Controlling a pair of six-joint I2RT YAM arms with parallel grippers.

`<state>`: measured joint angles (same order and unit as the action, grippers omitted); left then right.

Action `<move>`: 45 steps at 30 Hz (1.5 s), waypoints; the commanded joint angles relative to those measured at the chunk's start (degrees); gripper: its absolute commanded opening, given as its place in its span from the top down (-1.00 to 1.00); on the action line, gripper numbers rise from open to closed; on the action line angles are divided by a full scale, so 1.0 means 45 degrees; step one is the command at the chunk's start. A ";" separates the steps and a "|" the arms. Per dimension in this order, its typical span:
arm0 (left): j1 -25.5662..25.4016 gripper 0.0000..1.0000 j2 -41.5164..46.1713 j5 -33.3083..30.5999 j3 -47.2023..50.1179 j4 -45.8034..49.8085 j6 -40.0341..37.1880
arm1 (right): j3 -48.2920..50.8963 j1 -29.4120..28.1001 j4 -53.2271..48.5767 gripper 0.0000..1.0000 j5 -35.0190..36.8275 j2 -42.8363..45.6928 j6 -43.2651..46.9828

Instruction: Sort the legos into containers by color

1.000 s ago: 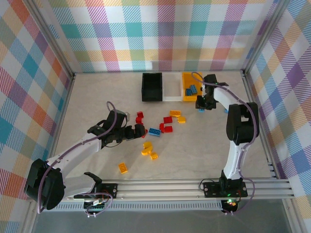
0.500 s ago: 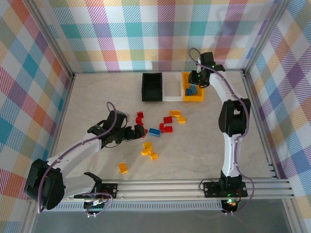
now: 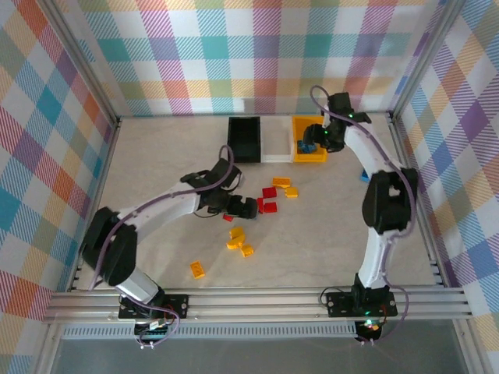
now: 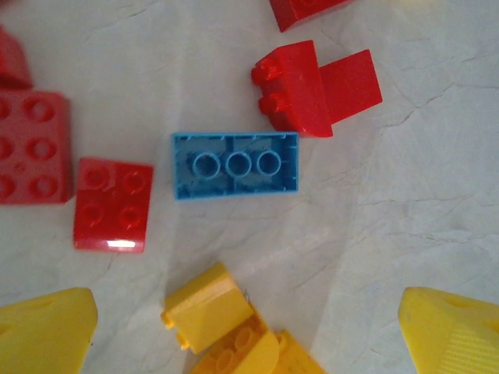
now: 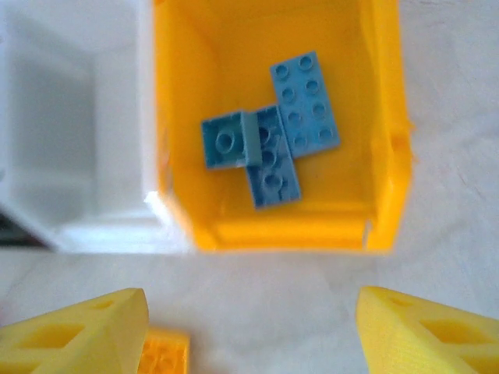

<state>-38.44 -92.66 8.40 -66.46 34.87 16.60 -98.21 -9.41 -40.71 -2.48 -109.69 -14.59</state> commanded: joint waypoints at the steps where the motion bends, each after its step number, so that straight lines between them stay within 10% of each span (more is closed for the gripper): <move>1: -0.0337 -0.95 -0.1155 -0.0601 -0.1110 0.1403 -0.1386 | 0.2201 0.0001 0.0633 -0.44 -0.0197 0.2382 -0.0596; 11: -0.0402 -0.88 -0.3292 -0.0754 -0.2854 0.1508 -0.2213 | 0.6136 -0.0009 0.1059 -0.44 -0.1049 0.5708 -0.1288; 45: -0.0476 -0.67 -0.5663 -0.1124 -0.3764 0.1577 -0.1951 | 0.8461 0.0001 0.1344 -0.42 -0.1790 0.7625 -0.1484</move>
<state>-40.10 -116.97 3.49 -83.68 40.58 6.83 -60.42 -9.41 -35.14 -9.13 -76.88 -20.60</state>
